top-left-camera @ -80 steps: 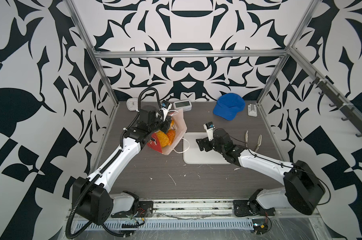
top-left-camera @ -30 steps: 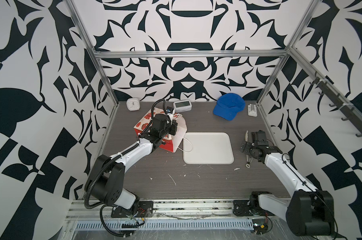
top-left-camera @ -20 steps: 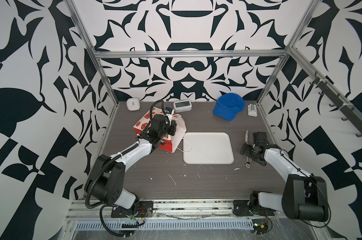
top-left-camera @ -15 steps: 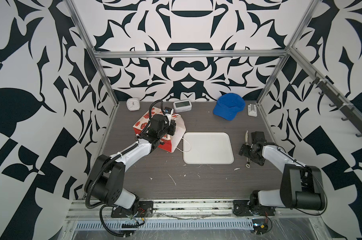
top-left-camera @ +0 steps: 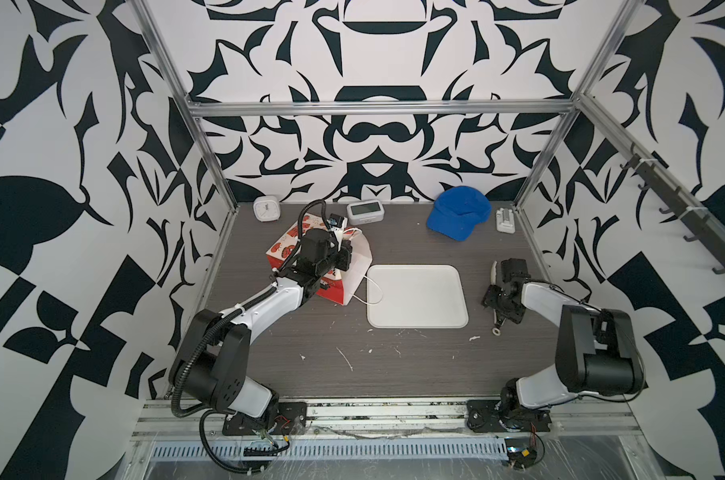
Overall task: Take the fake bread out of the paper bag
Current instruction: 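Grasp the metal tongs by the handle with the right gripper and lift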
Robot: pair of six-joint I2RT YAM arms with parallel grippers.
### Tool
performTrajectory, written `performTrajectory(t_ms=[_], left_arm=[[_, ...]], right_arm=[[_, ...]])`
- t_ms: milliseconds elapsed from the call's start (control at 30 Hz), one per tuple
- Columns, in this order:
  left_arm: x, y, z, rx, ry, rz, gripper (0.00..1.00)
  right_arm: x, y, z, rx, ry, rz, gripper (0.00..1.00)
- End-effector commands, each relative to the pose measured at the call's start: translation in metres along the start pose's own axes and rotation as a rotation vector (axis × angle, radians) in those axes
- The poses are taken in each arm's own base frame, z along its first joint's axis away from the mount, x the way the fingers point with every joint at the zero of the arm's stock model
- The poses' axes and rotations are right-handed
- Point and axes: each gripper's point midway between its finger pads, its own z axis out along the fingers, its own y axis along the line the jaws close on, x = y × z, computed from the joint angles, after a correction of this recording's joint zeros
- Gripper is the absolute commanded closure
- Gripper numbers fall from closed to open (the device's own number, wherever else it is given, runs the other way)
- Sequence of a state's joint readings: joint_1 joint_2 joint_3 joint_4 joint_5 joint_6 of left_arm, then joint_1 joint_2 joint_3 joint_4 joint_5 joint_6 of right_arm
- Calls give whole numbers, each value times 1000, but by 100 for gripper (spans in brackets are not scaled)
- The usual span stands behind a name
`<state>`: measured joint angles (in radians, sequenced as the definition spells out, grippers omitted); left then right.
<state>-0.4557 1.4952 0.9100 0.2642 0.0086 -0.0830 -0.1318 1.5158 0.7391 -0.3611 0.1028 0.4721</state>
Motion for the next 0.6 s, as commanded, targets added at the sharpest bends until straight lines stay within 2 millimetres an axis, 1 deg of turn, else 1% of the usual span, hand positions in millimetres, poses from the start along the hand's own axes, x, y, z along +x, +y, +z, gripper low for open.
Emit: performTrajectory(t_ms=[0, 200, 333, 367, 467, 533, 567], left_arm=[[-1, 2, -3, 1, -8, -19, 100], [-2, 2, -4, 0, -11, -18, 100], [-3, 2, -5, 1, -13, -17, 100], [-3, 1, -5, 3, -10, -17, 100], [-5, 1, -6, 7, -11, -16, 100], [-6, 0, -8, 10, -11, -14, 100], [-6, 0, -8, 11, -9, -12, 100]], right_arm=[[-18, 4, -3, -4, -43, 16, 40], [-14, 0, -5, 7, -40, 17, 70], [-9, -1, -6, 4, -33, 9, 96], [-7, -2, -6, 1, -26, 3, 100], [-1, -3, -11, -6, -17, -26, 100], [-1, 1, -22, -37, -37, -34, 100], [-5, 7, -31, -64, -63, -57, 100]])
